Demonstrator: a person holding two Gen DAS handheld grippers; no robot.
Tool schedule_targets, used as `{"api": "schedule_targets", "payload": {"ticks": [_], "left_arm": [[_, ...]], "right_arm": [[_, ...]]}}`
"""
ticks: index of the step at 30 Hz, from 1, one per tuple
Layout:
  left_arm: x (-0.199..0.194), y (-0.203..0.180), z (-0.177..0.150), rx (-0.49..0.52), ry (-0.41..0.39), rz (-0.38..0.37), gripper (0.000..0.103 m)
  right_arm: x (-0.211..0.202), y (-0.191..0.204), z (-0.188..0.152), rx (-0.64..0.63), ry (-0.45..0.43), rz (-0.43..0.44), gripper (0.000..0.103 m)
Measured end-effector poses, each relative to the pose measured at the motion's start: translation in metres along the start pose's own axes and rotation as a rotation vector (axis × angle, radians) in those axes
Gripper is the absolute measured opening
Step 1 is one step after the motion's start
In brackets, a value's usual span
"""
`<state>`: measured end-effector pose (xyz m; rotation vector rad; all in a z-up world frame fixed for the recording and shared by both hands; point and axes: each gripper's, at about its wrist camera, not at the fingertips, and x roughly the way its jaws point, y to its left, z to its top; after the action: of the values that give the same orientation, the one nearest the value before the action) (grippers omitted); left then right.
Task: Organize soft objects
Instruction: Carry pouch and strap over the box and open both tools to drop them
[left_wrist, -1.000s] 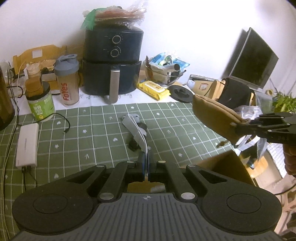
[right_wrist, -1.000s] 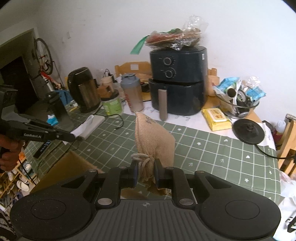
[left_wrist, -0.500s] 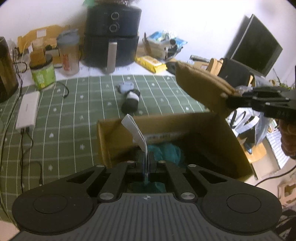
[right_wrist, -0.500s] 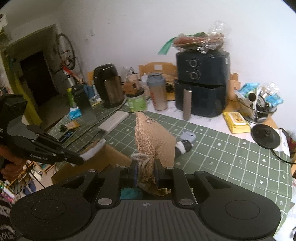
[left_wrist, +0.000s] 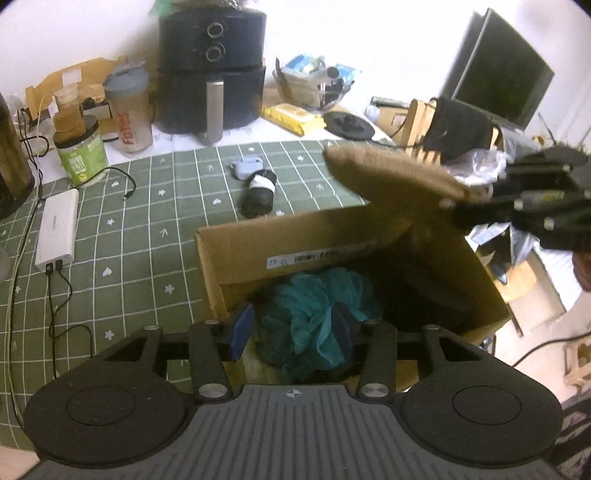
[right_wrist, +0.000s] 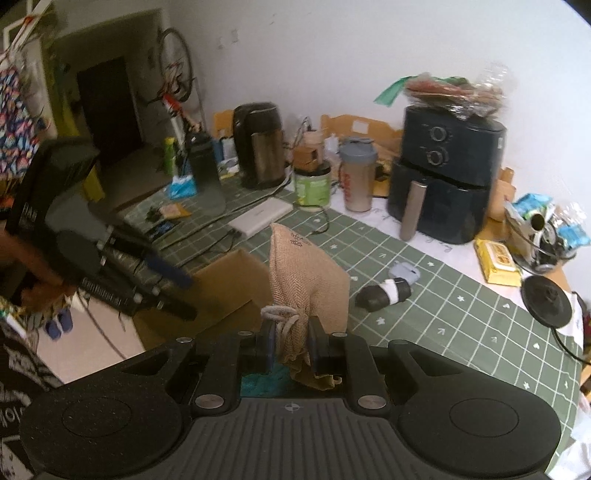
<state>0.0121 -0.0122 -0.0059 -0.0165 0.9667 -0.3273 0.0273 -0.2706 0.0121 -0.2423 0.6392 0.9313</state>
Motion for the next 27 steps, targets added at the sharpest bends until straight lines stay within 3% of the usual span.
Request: {"api": "schedule_targets", "payload": {"ticks": [8,14,19,25,27], "left_arm": [[-0.019,0.024,-0.011,-0.056,-0.039,0.002,0.045],[-0.03,0.042,-0.023,-0.104,-0.05,0.02,0.045],[-0.034,0.049,-0.029,-0.125,-0.05,0.019,0.045],[-0.034,0.048,-0.033,-0.125,-0.048,0.012,0.045],[-0.034,0.047,-0.034,-0.125,-0.047,0.01,0.045]], "right_arm": [[0.018,0.037,0.005,-0.123,0.071,0.02,0.02],[0.039,0.069,0.003,-0.284,0.167,0.068,0.023],[0.047,0.081,-0.004,-0.286,0.216,0.071,0.051],[0.038,0.08,-0.011,-0.195,0.211,0.089,0.073],[0.035,0.076,-0.012,-0.145,0.209,0.082,0.076]]}}
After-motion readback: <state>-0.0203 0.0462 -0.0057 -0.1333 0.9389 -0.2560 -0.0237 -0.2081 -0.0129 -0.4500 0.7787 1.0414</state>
